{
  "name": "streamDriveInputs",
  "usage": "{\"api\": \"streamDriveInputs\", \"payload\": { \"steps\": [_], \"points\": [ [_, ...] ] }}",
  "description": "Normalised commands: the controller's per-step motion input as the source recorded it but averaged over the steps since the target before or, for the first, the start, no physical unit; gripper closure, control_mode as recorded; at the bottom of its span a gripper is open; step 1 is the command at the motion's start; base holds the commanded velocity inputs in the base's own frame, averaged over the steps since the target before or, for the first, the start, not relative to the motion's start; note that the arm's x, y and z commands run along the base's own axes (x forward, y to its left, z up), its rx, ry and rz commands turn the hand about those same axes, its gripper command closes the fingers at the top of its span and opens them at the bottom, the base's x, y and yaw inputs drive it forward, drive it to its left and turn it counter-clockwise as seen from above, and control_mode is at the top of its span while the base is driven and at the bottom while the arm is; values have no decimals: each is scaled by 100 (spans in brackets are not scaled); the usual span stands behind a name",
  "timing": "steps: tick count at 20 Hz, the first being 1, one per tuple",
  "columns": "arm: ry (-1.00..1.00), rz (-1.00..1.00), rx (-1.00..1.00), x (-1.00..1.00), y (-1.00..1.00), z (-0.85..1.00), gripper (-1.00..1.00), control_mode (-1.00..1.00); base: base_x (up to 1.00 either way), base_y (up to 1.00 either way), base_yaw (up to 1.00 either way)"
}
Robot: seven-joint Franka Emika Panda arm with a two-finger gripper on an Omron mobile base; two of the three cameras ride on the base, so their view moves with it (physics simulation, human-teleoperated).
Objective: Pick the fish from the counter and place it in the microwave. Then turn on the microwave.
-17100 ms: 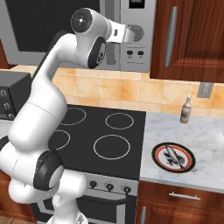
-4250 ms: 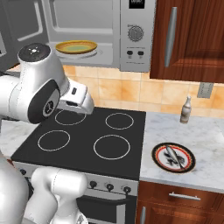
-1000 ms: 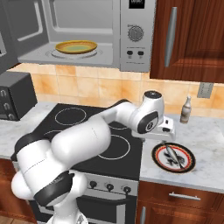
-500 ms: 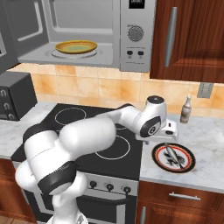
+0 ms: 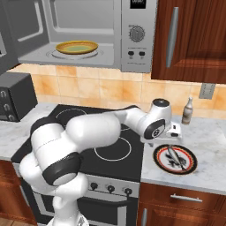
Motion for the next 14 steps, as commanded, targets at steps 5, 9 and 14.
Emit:
{"api": "streamDriveInputs", "payload": {
  "steps": [5, 9, 14],
  "points": [
    [0, 3, 0, 3, -13, -14, -100, -100, 0, 0, 0],
    [0, 3, 0, 7, -7, -16, -100, -100, 0, 0, 0],
    [0, 6, 0, 10, -7, -17, -100, -100, 0, 0, 0]
  ]
}}
